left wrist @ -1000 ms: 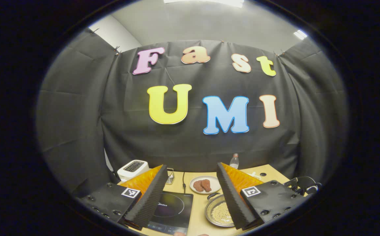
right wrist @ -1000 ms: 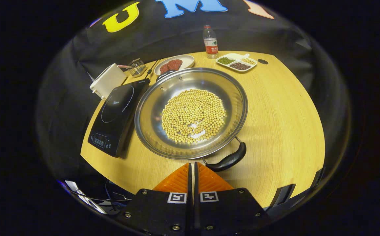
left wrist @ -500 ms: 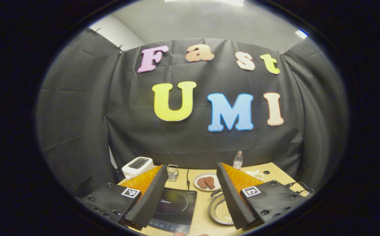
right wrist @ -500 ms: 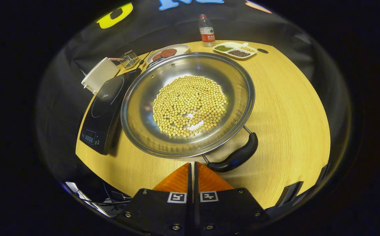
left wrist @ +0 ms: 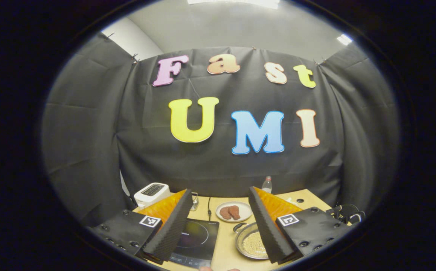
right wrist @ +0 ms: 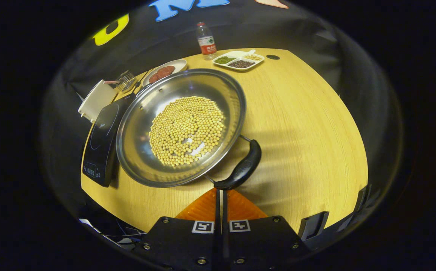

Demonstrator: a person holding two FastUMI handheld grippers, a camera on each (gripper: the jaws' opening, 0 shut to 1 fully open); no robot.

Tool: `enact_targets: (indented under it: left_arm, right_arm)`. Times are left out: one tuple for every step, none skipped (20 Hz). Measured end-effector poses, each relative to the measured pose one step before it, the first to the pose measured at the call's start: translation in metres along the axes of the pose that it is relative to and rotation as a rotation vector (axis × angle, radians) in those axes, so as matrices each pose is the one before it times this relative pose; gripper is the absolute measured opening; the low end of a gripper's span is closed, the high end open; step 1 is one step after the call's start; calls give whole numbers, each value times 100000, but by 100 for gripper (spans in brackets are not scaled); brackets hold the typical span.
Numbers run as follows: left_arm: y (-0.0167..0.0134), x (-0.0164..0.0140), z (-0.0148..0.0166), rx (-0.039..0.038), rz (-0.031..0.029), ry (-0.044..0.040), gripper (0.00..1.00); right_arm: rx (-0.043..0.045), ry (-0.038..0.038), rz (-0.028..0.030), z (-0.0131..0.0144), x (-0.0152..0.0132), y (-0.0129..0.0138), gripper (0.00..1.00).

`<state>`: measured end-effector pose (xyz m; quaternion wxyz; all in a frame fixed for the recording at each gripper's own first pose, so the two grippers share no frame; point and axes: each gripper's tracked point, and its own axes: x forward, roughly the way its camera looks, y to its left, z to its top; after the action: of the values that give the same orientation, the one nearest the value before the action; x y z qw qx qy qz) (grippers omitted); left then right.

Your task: First push the handle of the pot to place it horizontally, then grasp the pot with both hands and set it on the induction cooktop.

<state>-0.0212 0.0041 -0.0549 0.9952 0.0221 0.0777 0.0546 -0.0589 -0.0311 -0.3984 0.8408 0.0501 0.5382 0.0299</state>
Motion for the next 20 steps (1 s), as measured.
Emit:
enact_targets:
  left_arm:
    - [-294,66,-145,79,-165,471,95]
    - [-278,52,-42,78,-174,429,95]
    - [-301,18,-256,129,-302,322,95]
    - [-337,5,145,246,-168,123,95]
    - [-277,-40,54,420,-32,23,95]
    - [-285,-64,105,412,-34,-23,95]
    - [-388,-84,-107,413,-45,-12,95]
    - [-359,58,83,438,-81,77,96]
    - [-251,-27,-21,483,-102,70,95]
    - [-251,-23,-11,342,34,156,96]
    - [-303,75,-89,-199,7,200,98]
    - [-210,58,-108,-552,120,444,96]
    - [-195,20,-236,-431,469,502,97]
    - [-49,-54,-129,-98,718,308,96]
    - [-95,-139,-92,-81,689,392,96]
    - [-138,52,-155,-154,570,376,96]
    - [-230,-23,-172,-104,487,368,96]
    - [-190,-39,-155,-19,543,338,97]
    - [-120,-117,-292,-167,587,544,96]
    - [-127,34,-97,-377,486,350,98]
  right_arm:
    - [2003,-32,34,148,-82,-448,1]
    - [1522,-228,-97,353,7,-416,1]
    - [928,-295,-191,388,137,-225,1]
    - [506,-482,-181,459,31,-309,1]
    - [263,-428,-324,191,85,-402,1]
    - [388,-385,-121,338,21,-401,1]
    - [510,-407,-177,330,5,-330,1]
    - [254,-456,-208,501,55,-410,1]
    - [248,-550,-34,379,160,-316,1]
    - [513,-470,206,512,43,-341,1]
    - [582,-315,317,536,98,-248,1]
    - [369,-290,156,655,187,-269,0]
    - [76,-473,74,476,144,-342,0]
    - [-252,-446,58,491,134,-287,1]
    - [-589,-351,107,575,122,-295,1]
    - [-604,-354,170,553,139,-252,1]
    - [-552,-322,91,633,163,-166,1]
    - [-911,-310,-36,564,124,-150,1]
    - [-1043,-823,230,460,68,-66,1]
    - [-1569,-487,114,487,32,-8,1]
